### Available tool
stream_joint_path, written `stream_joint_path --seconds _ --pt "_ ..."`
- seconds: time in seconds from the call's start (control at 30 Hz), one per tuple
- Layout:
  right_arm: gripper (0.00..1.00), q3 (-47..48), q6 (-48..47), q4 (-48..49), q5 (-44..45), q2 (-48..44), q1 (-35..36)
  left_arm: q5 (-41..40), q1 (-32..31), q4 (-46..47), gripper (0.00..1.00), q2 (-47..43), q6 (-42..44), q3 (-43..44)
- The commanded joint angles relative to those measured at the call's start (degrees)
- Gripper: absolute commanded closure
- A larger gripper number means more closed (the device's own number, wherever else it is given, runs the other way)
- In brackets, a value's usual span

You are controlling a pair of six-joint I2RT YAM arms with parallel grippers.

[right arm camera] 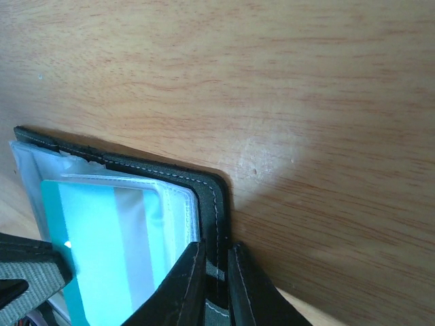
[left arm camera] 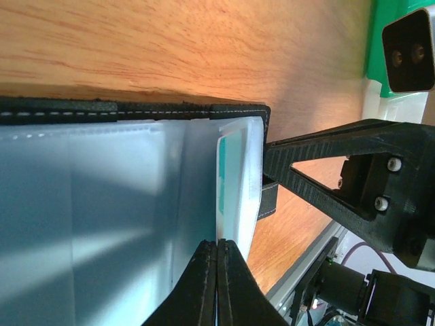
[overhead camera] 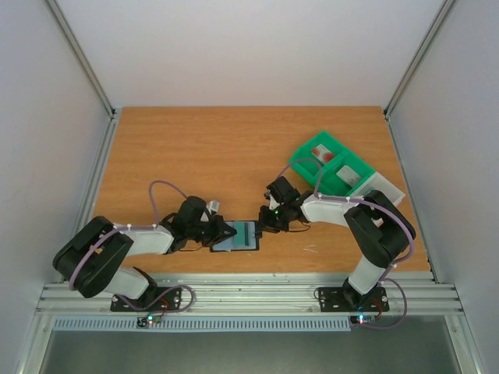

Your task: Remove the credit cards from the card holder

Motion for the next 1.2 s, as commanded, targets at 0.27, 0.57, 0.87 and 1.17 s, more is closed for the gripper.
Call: stream_joint_path --seconds 0.27,0.57,0.87,1.17 --pt "0.86 -1.2 0.3 -5.3 7.0 1.1 0.7 -4.5 0.5 -10.9 0.99 -9.7 4.3 -1.0" --pt "0.85 0.1 0.3 -5.3 5.7 -1.1 0.7 -2.6 0.8 -12.4 0.99 -14.5 4.3 -0.7" --pt "0.83 2.5 -0.2 -8.4 5.7 -5.1 0.8 -5.6 1.0 -19.2 1.0 -19.4 7.9 0.9" --pt "0.81 6.8 0.9 -16.7 7.1 -11.8 0.7 -9.9 0.8 -24.8 1.0 -26.2 14.6 3.8"
